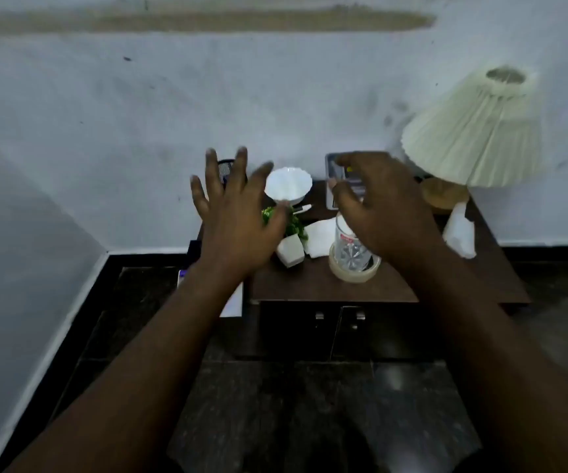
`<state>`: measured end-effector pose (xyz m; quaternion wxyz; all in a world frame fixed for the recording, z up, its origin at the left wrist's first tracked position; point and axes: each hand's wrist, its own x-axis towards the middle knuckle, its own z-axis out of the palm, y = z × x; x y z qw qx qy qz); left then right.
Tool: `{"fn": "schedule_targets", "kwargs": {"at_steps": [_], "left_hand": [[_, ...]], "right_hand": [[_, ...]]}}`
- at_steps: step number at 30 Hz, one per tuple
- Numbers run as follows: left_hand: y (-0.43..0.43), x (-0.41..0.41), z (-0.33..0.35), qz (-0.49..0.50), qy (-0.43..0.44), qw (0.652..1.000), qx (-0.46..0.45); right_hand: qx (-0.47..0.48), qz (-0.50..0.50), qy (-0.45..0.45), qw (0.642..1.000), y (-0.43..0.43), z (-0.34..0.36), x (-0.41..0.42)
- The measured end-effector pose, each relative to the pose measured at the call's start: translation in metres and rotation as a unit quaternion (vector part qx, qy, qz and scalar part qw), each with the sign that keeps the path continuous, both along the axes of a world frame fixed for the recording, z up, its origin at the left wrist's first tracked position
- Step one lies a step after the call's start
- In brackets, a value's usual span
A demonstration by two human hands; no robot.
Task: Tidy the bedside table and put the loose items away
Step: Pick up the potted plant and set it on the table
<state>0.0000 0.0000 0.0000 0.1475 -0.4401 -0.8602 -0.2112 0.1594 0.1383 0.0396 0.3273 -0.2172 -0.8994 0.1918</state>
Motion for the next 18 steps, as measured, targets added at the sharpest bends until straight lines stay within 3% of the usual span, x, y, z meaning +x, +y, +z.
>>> {"fn": "schedule_targets", "kwargs": {"at_steps": [4,7,10,18], "left_hand": [[-0.026,0.024,0.000,-0.003,0.023,0.999,-0.026],[-0.037,0.026,-0.019,-0.003,0.017,1.000,0.020],[-0.037,0.023,-0.034,-0.034,0.056,0.998,-0.012],[-0.004,0.016,-0.039,-0.004,-0.054,0.998,-0.012]], "right_hand": [[-0.005,-0.004,-0.042,0.999,-0.021,-0.002,0.021],[-0.021,-0.016,-0.050,0.998,-0.021,-0.020,0.037],[-0.044,-0.009,-0.051,0.998,-0.003,-0.026,0.041],[-0.050,-0.041,-0.076,0.995,0.015,-0.043,0.030]]}}
